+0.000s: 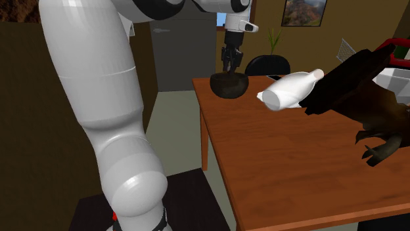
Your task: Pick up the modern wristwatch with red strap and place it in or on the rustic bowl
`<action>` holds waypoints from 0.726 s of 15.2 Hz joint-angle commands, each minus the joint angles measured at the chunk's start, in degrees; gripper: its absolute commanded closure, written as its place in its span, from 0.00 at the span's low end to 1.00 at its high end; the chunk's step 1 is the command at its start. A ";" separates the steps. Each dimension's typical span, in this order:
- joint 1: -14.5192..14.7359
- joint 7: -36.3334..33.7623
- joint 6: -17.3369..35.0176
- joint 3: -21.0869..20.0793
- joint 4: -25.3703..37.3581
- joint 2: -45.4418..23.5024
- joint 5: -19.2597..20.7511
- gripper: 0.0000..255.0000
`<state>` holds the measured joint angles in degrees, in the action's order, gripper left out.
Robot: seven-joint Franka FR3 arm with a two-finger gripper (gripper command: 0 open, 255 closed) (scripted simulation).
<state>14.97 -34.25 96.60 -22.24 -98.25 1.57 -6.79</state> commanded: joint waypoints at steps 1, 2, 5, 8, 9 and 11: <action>0.00 -0.01 0.03 0.00 -0.02 -0.01 0.00 1.00; 0.00 -0.01 0.03 0.00 -0.02 -0.01 0.00 1.00; 0.00 0.00 0.02 0.00 -0.01 -0.01 0.00 0.00; 0.00 0.00 0.02 0.00 -0.01 -0.01 0.00 0.00; 0.00 0.00 0.02 0.00 -0.01 -0.01 0.00 0.00; -0.11 -0.27 -3.94 0.10 4.60 -0.69 0.30 0.00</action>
<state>14.79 -34.16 94.37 -22.05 -95.80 1.36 -6.69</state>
